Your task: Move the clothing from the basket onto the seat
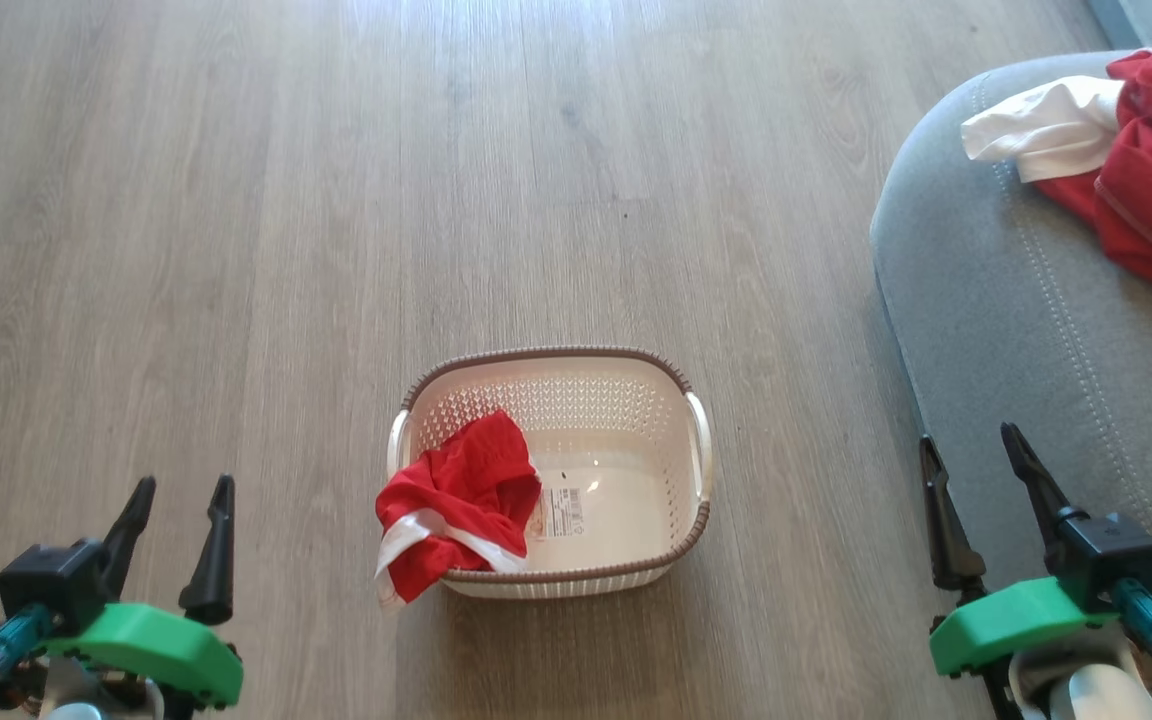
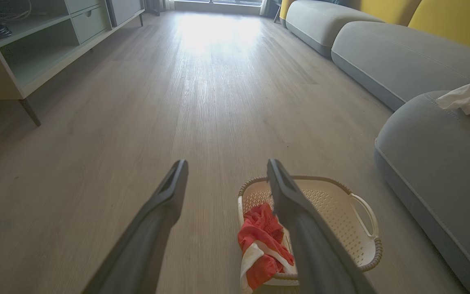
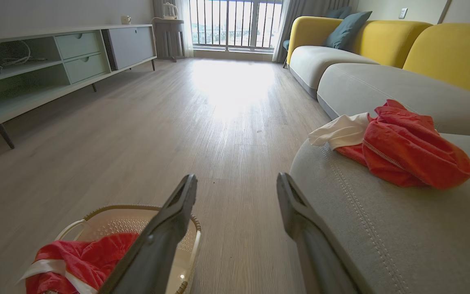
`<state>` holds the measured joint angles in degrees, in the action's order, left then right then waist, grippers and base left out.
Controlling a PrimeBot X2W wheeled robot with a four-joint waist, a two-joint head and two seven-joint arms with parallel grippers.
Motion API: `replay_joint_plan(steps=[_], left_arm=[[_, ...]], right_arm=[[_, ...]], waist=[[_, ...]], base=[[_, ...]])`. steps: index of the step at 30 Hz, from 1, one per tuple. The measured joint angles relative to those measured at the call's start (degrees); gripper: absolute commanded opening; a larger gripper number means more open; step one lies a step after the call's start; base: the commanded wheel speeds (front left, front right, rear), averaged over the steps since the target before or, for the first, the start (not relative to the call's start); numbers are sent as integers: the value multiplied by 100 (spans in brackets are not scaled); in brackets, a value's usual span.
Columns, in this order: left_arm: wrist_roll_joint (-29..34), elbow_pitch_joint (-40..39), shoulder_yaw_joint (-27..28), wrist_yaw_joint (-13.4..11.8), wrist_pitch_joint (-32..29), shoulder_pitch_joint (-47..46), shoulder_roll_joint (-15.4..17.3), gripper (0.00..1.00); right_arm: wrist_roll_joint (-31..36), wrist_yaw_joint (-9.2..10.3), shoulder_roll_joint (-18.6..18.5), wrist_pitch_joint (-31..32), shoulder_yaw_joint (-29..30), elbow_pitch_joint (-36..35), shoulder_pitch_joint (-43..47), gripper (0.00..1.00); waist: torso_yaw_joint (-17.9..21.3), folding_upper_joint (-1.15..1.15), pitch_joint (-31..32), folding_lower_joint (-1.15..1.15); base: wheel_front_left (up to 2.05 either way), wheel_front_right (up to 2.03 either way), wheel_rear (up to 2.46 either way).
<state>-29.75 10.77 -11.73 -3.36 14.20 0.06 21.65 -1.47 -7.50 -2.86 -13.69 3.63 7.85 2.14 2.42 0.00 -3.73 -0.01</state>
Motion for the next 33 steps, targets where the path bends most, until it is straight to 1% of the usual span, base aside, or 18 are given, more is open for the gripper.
replay_joint_plan(steps=[4,9,14,21,24,28,33], left_arm=[[201,1,258,174,0,83,-157,100],[426,2,416,323,0,129,-322,100],[569,1,511,417,0,130,-425,100],[664,-21,546,520,1,96,-514,100],[708,-44,532,563,1,-63,-526,100],[737,-60,437,572,-13,-553,-537,100],[816,49,272,620,-279,-1180,-535,100]], right_arm=[[-11,0,2,-27,24,89,27,100],[-30,0,18,-51,24,163,39,100],[-46,0,19,-53,38,183,39,100],[-63,0,19,-54,69,118,-3,100],[-64,0,20,-55,92,22,-156,100],[-65,0,20,-63,89,-134,-538,100],[-166,0,19,-70,83,-277,-1037,100]], waist=[[-14,0,66,0],[-45,0,101,0],[-69,0,57,0],[-84,0,-212,0],[-79,0,-458,0],[-56,0,-897,0],[2,-1,-1532,1]], base=[[0,0,0],[0,0,0],[0,0,0],[0,0,0],[0,0,0],[0,0,0],[0,0,0]])
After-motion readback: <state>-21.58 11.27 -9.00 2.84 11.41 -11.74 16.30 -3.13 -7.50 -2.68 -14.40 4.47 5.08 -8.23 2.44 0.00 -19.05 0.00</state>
